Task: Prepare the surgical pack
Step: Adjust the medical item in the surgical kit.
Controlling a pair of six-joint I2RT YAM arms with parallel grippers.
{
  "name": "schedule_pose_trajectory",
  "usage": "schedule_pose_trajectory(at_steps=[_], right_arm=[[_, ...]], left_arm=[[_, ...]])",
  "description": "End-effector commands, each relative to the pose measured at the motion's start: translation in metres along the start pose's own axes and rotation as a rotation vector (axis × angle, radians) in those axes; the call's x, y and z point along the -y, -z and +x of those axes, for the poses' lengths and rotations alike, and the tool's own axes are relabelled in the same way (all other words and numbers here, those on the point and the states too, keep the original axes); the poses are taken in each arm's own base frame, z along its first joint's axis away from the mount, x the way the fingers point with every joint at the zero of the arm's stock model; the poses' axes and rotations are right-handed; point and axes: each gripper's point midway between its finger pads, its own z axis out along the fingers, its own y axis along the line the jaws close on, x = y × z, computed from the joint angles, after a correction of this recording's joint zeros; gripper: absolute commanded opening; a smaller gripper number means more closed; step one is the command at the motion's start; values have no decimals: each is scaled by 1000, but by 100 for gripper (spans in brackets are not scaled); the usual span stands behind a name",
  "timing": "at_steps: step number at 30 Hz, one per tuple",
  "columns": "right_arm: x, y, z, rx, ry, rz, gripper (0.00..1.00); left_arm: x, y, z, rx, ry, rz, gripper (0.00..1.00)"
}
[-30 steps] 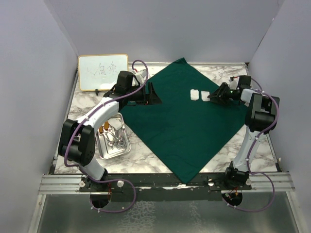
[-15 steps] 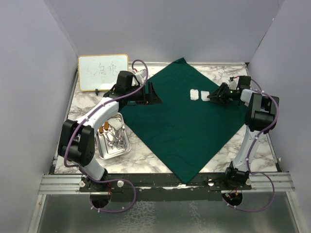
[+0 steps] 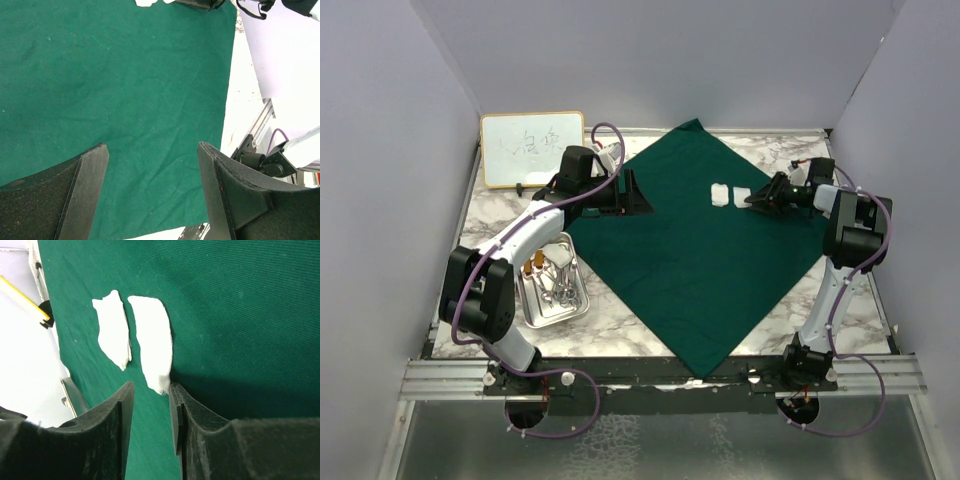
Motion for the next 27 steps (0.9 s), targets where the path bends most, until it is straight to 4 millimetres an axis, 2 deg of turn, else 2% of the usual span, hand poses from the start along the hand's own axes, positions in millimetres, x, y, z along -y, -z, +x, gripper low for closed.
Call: schedule_pose_trajectory(at_steps=[1, 12, 24, 27], right_arm=[[16, -14, -1, -1, -24, 23, 35], [16, -20, -14, 15, -26, 17, 26], [6, -16, -22, 18, -15, 10, 2], [1, -13, -24, 22, -7, 0, 1]], left_arm=[[12, 8, -8, 32, -35, 25, 75], [10, 7, -7, 28, -28, 23, 75], [10, 8, -7, 31, -25, 25, 75], [10, 7, -7, 32, -26, 25, 75]])
